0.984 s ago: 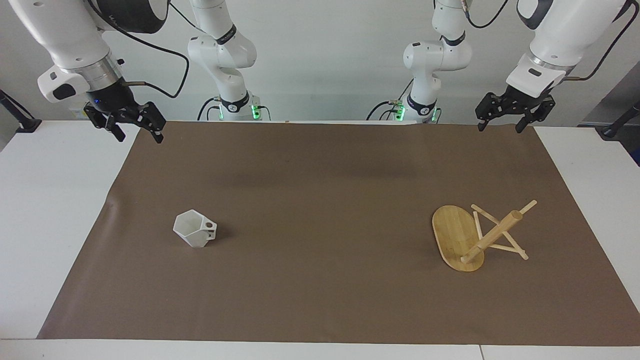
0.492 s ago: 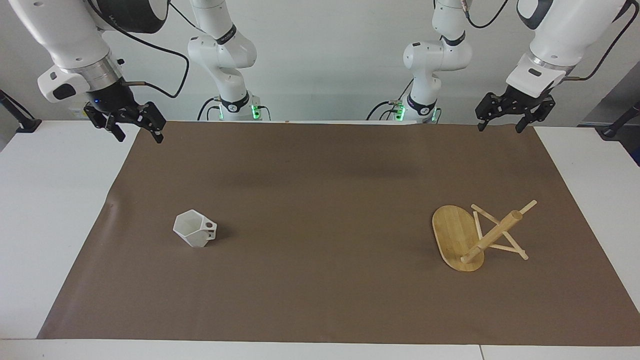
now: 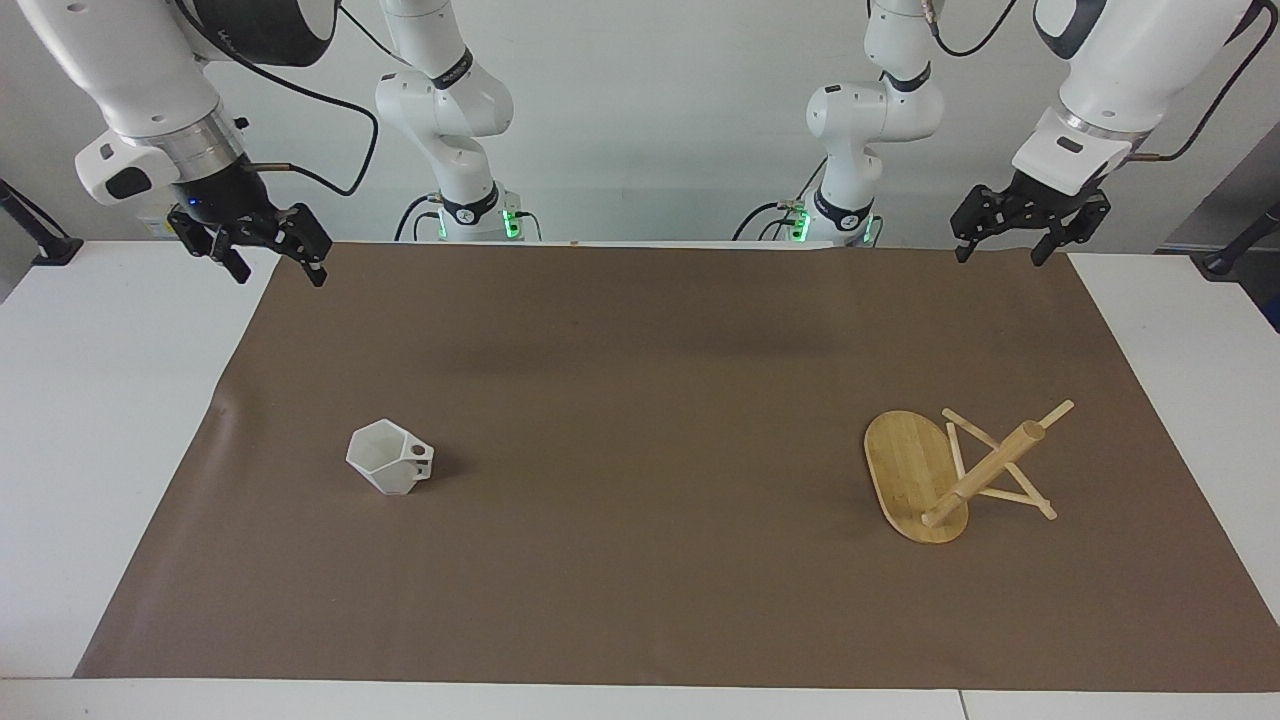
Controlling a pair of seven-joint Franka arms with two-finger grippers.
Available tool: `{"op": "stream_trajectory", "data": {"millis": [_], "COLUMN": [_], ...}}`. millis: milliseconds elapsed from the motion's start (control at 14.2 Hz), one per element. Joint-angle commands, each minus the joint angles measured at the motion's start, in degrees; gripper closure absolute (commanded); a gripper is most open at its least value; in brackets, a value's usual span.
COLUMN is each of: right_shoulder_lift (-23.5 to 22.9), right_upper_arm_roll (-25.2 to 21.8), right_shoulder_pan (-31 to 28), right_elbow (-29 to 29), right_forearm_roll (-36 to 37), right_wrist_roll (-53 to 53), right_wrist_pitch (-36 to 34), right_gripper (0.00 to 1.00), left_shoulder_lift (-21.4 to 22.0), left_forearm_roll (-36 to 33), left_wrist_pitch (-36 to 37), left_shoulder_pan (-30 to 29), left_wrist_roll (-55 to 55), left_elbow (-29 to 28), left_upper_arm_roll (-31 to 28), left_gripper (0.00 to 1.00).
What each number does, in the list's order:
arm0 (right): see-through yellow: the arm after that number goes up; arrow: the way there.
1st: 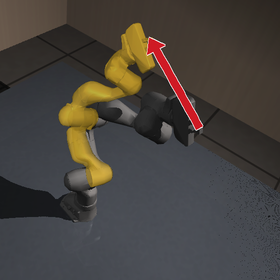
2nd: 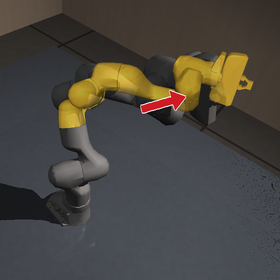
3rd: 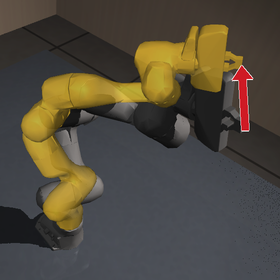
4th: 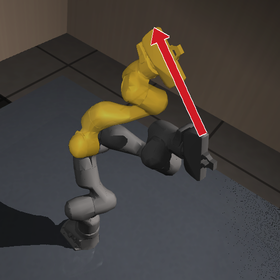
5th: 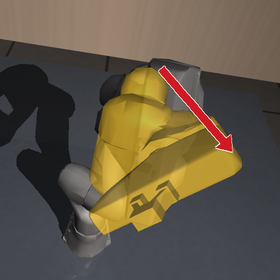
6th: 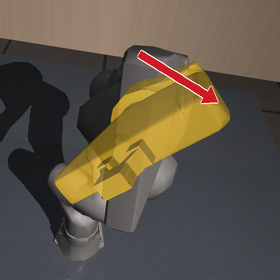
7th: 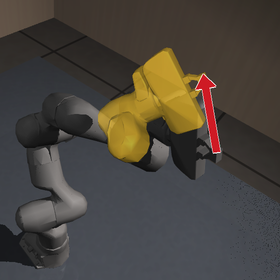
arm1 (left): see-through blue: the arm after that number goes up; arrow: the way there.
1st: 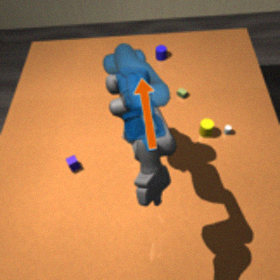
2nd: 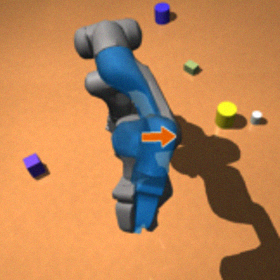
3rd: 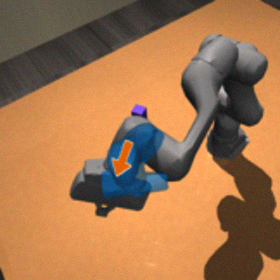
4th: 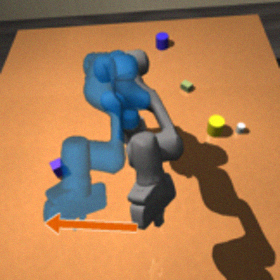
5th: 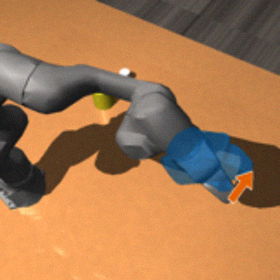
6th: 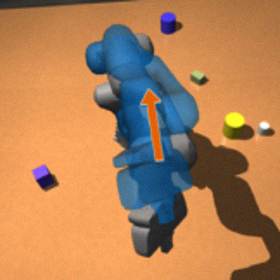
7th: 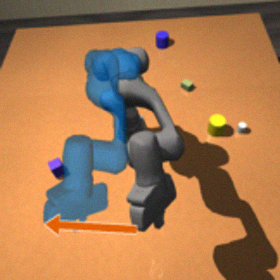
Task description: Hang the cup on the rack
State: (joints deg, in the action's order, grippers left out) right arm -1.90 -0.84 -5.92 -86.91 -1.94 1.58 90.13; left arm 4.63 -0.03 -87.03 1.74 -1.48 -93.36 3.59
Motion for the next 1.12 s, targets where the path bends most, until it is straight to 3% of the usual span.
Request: {"op": "stream_trajectory", "data": {"millis": [0,351,1054], "right_shoulder_lift": [1.5,1.8,5.5], "right_upper_arm_roll": [0.2,0.2,0.2], "right_shoulder_pan": [-0.3,-0.2,-0.2], "right_elbow": [-1.9,-3.3,-13.7], "right_forearm_roll": [1.2,1.2,1.2], "right_wrist_roll": [0.1,0.4,0.1], "right_wrist_pitch": [1.4,4.4,16.1], "right_gripper": [0.00,0.00,0.00], "left_shoulder_lift": [0.8,0.8,0.8], "left_forearm_roll": [-1.0,-1.0,-1.0], "left_wrist_pitch": [-0.2,-0.2,-0.2], "left_shoulder_pan": [-0.5,-0.5,-0.5], "left_wrist_roll": [0.6,0.6,0.6], "left_elbow": [-0.9,-0.9,-0.9], "left_upper_arm_roll": [0.4,0.4,0.4], "left_gripper": [0.00,0.00,0.00]}}
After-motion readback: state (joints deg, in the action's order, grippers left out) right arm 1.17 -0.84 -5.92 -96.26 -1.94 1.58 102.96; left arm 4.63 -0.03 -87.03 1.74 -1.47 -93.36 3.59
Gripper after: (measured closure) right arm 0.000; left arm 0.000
